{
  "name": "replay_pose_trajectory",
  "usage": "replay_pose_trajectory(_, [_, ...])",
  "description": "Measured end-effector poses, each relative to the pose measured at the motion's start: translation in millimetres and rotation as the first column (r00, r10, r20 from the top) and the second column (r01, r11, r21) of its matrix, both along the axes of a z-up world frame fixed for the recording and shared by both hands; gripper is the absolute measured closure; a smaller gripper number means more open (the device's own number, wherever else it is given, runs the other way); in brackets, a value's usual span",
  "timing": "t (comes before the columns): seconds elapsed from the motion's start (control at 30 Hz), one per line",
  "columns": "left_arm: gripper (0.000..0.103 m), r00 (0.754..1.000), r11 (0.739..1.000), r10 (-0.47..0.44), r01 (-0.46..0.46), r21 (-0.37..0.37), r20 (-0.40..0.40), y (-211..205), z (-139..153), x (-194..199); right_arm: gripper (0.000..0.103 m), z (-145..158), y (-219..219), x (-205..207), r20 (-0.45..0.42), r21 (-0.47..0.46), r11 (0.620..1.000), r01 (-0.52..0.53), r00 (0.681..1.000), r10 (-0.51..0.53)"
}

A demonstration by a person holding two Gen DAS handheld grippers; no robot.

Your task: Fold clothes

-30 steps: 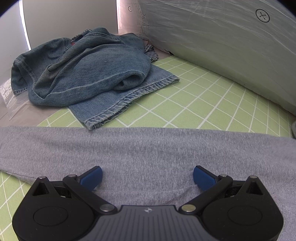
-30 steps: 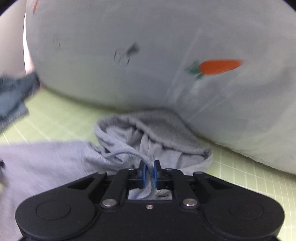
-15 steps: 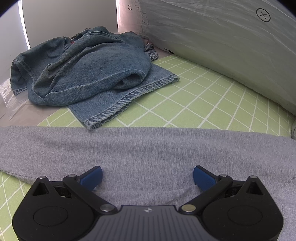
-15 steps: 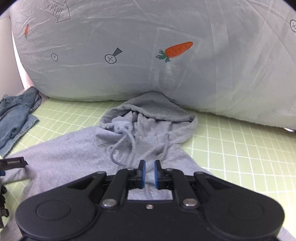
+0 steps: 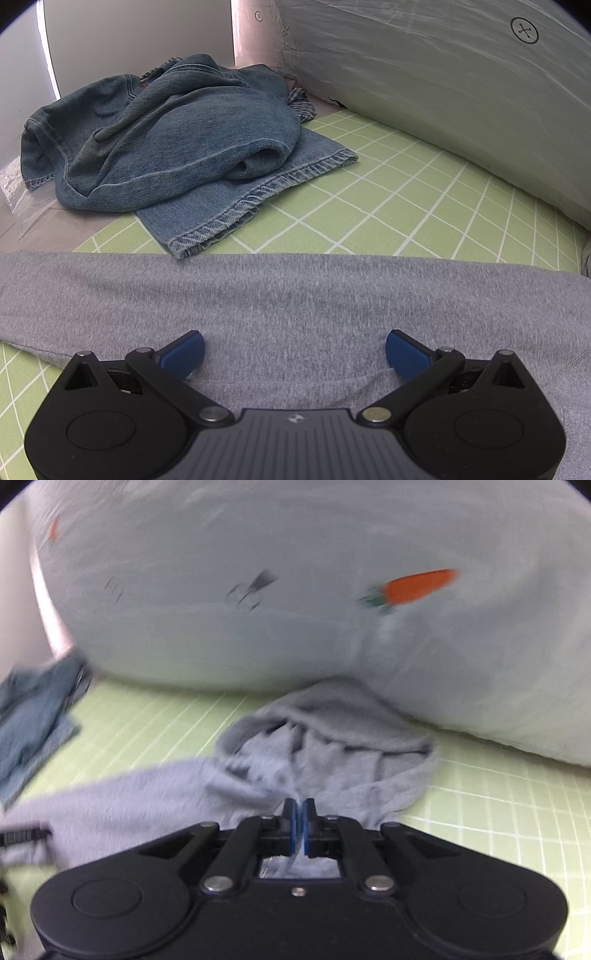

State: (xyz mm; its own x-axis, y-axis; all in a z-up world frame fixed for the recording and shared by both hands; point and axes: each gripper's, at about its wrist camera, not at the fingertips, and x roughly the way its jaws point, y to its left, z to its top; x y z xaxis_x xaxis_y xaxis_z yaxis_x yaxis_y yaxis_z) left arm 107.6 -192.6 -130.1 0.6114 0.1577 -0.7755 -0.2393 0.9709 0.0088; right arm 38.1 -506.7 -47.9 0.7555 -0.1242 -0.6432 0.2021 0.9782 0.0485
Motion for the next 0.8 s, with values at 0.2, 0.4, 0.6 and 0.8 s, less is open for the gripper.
replay_pose_trajectory(0.2, [0.0, 1.0, 1.0, 0.009, -0.009, -0.001, -0.001, -0.9, -0.1, 1.3, 0.1, 17.5, -15.5, -52.7, 0.049, -0.024, 0.995, 0.1, 0.994, -0.099])
replay_pose_trajectory(0.4, [0.0, 0.998, 1.0, -0.005, 0.004, -0.018, -0.057, 1.2, 5.0, 7.3, 0.1, 20.7, -17.6, -97.0, -0.001, -0.066, 0.99, 0.124, 0.992, -0.124])
replay_pose_trajectory(0.6, [0.0, 0.997, 0.996, -0.073, 0.072, -0.054, -0.021, 4.3, 30.6, -16.1, 0.1, 44.9, 0.0, -136.6, 0.103, -0.115, 0.987, 0.11, 0.99, -0.099])
replay_pose_trajectory(0.8, [0.0, 0.992, 0.99, -0.123, 0.122, -0.072, -0.006, 7.0, 48.7, -57.9, 0.099, 34.7, 9.1, -156.9, 0.054, -0.033, 0.997, 0.068, 0.996, -0.066])
